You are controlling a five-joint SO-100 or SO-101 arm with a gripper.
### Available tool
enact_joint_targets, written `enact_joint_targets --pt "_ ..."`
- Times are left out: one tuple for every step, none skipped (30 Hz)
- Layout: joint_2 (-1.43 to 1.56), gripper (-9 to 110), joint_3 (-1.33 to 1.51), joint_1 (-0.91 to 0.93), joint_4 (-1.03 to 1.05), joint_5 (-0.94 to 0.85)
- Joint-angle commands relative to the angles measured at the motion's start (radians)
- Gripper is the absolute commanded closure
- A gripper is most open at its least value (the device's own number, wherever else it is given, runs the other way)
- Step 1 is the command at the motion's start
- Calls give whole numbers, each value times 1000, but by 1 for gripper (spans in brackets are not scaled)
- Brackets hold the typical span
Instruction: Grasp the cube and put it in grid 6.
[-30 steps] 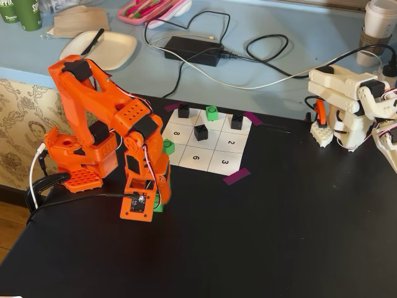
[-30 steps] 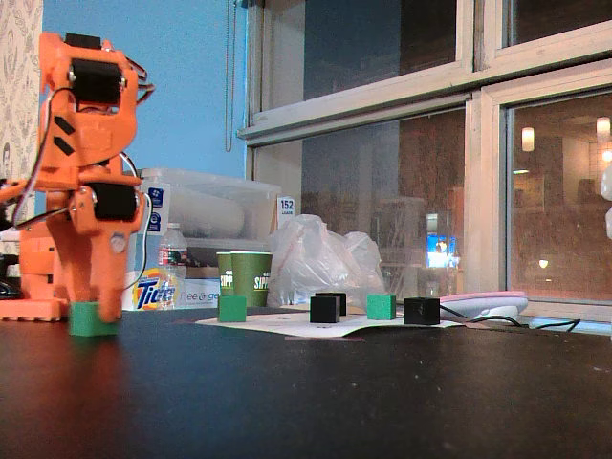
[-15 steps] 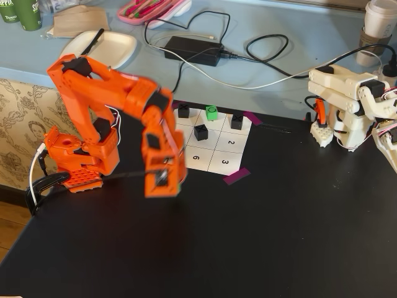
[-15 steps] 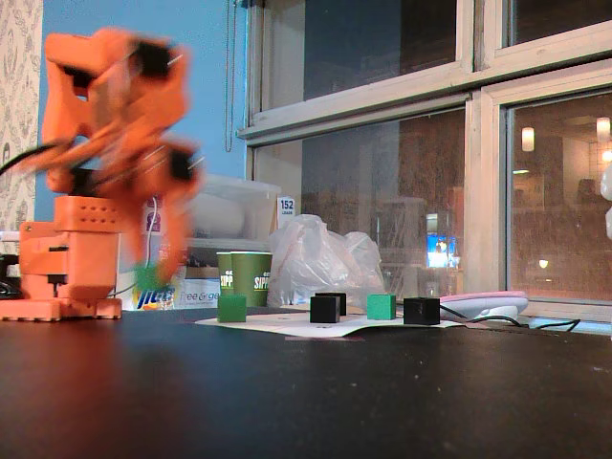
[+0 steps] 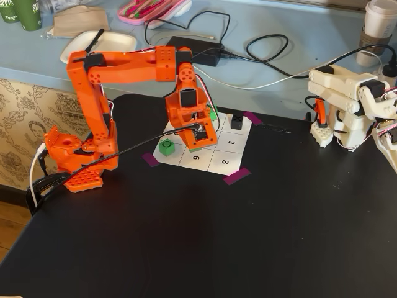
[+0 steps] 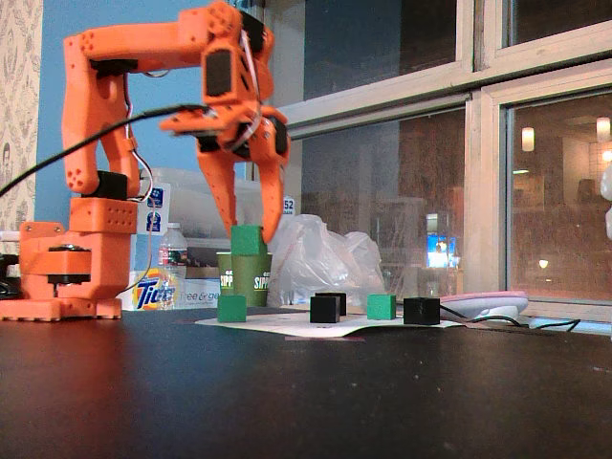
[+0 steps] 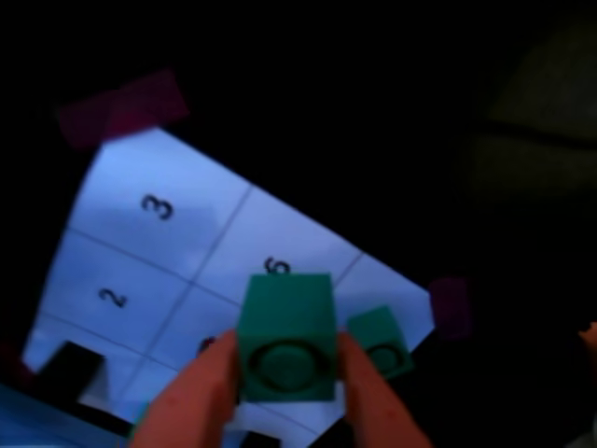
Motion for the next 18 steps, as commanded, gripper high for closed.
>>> enact_joint_targets --pt "-15 101 -32 -21 -5 8" --pt "-20 101 -23 -26 -15 6" --pt "-23 101 -11 -29 -26 5" --pt "-28 101 0 -35 -35 -2" --pt "-32 101 8 -41 -43 -6" --pt "-38 101 18 -51 -49 -14" --pt "-41 101 28 -58 -57 -20" --pt "-43 101 40 -63 -66 -20" --pt "-44 101 54 -66 -80 -21" --pt "-44 101 66 -67 -92 -21" --pt "-46 101 74 -67 -101 -21" --pt "-48 101 81 -67 -110 -23" --pt "-49 101 86 -67 -117 -23" --pt "-51 101 87 -67 -120 -23" --pt "-51 101 89 -67 -123 -23" --pt "-51 101 91 -66 -124 -25" --pt "-51 101 92 -63 -126 -25" --pt "-51 101 95 -60 -130 -26"
